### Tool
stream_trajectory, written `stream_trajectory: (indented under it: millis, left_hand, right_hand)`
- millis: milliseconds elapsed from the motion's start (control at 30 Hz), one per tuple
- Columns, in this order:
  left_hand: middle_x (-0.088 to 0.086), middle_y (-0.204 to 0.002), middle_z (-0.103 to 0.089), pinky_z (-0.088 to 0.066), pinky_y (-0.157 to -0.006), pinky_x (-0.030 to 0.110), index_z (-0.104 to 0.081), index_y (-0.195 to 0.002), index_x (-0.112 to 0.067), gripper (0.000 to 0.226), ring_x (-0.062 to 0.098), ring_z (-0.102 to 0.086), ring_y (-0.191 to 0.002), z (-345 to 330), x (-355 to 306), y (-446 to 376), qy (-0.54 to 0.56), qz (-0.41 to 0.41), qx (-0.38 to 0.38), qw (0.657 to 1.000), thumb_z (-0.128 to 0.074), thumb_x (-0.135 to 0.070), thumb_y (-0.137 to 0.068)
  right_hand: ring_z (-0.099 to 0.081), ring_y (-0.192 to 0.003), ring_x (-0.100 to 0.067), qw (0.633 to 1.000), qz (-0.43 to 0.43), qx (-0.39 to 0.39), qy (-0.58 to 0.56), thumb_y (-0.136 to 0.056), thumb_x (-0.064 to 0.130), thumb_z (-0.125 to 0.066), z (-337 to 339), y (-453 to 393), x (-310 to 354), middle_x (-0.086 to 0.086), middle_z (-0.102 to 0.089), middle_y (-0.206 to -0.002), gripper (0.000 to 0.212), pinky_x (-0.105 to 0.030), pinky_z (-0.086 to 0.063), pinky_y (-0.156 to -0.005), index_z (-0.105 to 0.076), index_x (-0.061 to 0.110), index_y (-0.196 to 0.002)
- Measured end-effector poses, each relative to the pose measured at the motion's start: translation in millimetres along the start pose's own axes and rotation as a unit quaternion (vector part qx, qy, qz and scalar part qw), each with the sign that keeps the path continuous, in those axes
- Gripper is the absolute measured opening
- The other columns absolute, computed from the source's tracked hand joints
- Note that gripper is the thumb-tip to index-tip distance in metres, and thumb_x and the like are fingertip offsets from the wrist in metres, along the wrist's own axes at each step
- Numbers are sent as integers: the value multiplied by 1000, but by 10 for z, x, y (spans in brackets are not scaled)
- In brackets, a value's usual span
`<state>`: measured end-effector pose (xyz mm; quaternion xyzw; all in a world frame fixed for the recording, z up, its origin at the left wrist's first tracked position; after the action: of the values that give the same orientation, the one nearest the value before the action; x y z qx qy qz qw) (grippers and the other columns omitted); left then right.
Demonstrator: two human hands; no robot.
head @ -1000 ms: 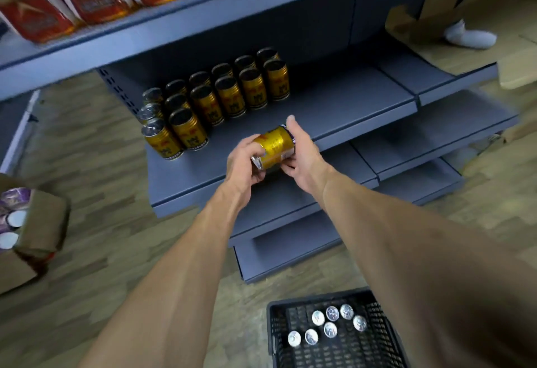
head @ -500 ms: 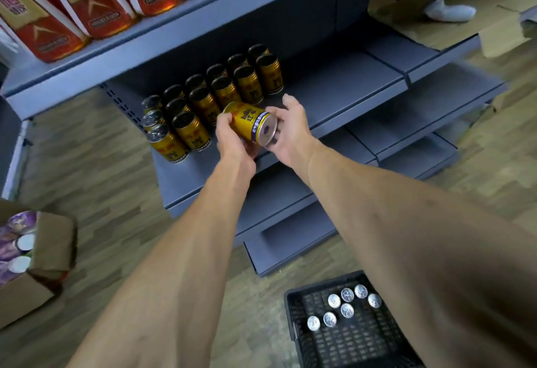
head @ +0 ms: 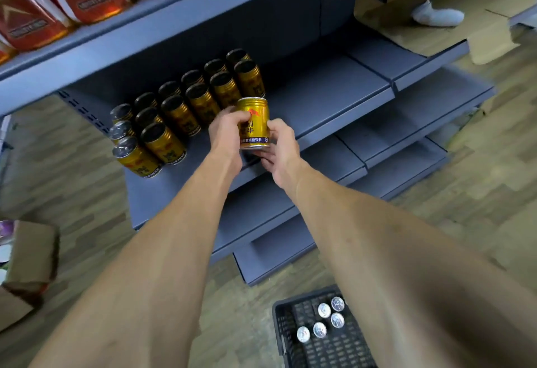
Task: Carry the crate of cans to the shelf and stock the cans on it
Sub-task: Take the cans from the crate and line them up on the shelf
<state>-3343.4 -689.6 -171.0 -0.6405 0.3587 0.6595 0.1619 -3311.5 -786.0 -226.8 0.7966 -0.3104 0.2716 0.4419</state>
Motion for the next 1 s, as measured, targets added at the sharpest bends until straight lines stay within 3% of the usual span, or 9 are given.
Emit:
stream_trajectory:
  millis: [100, 267, 367, 467, 567, 667, 733, 867, 1000]
  left_hand:
    - [7, -101, -72, -57, -81, 39, -67, -102, -17, 18, 24, -69, -93, -47, 85, -80, -3, 17, 31, 999, -65, -11, -85]
    - [8, -115, -71, -56, -92, 45, -66, -122, -13, 39, 25, -70, -101, -214, 181, -213, 0, 3, 79, 997, -71, -29, -87]
    - [7, -115, -71, -55, -92, 42, -67, -121, -13, 36, 23, -70, -99, -314, 230, -227, -20, 17, 97, 995, -66, -34, -91]
    - [6, -115, -69, -57, -80, 35, -67, -117, -17, 29, 19, -70, -94, -308, 235, -255, -67, 8, 107, 992, -66, -28, -90]
    - [9, -111, -69, -57, -86, 40, -68, -107, -17, 24, 25, -69, -98, -368, 231, -267, -90, -11, 128, 988, -72, -25, -84]
    - [6, -101, -70, -57, -78, 37, -68, -95, -18, 11, 25, -69, -93, -418, 252, -201, -105, -25, 129, 986, -72, -19, -85]
    - [3, -99, -70, -53, -73, 29, -69, -95, -19, 8, 19, -67, -91, -434, 278, -174, -100, -31, 121, 987, -68, -16, -88]
    - [-3, -104, -72, -54, -90, 32, -71, -102, -27, 15, 14, -68, -98, -424, 346, -211, -97, -42, 116, 988, -66, -21, -89]
    - [-3, -108, -71, -51, -92, 29, -69, -115, -21, 25, 11, -66, -99, -286, 392, -264, -168, -84, 98, 977, -61, -29, -92]
  right_hand:
    - [-66, -99, -17, 999, 24, -8, 35, -90, 47, -59, 99, -88, 103, -6, -71, -107, 45, -32, -48, -86, -62, 15, -121]
    - [-68, -86, -16, 995, 57, -48, 73, -95, 60, -50, 119, -187, 261, -5, -72, -94, 41, -29, -50, -73, -59, 21, -105]
    - [-71, -89, -21, 996, 38, -83, 23, -99, 48, -45, 220, -228, 299, -6, -73, -88, 34, -39, -57, -83, -64, 20, -102]
    - [-72, -88, -28, 996, 42, -79, 0, -97, 31, -45, 249, -213, 269, -14, -72, -90, 31, -47, -58, -89, -66, 11, -107]
    - [-73, -95, -31, 994, 50, -70, -64, -95, 28, -42, 294, -182, 296, -21, -72, -104, 40, -50, -57, -89, -64, 5, -119]
    - [-72, -95, -31, 990, 58, -86, -94, -95, 27, -44, 372, -124, 317, -20, -71, -105, 38, -49, -57, -89, -62, 7, -121]
    - [-72, -93, -29, 989, 67, -101, -85, -95, 27, -47, 420, -107, 324, -17, -71, -105, 36, -48, -58, -88, -59, 10, -124]
    - [-71, -98, -27, 987, 96, -124, -27, -94, 22, -59, 447, -141, 413, -14, -70, -109, 29, -42, -58, -87, -59, 10, -120]
    - [-67, -100, -23, 981, 141, -117, 56, -95, 14, -62, 347, -222, 474, -6, -69, -106, 24, -40, -55, -95, -67, 13, -119]
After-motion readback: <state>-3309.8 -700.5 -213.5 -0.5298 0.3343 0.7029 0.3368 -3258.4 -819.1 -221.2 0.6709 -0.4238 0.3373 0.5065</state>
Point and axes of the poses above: each hand's wrist, its own y-axis away from the middle knuckle, its own z-axis out of the back of the hand, x = y × z, the point moved 4 cm from there along -y, towards the middle knuckle
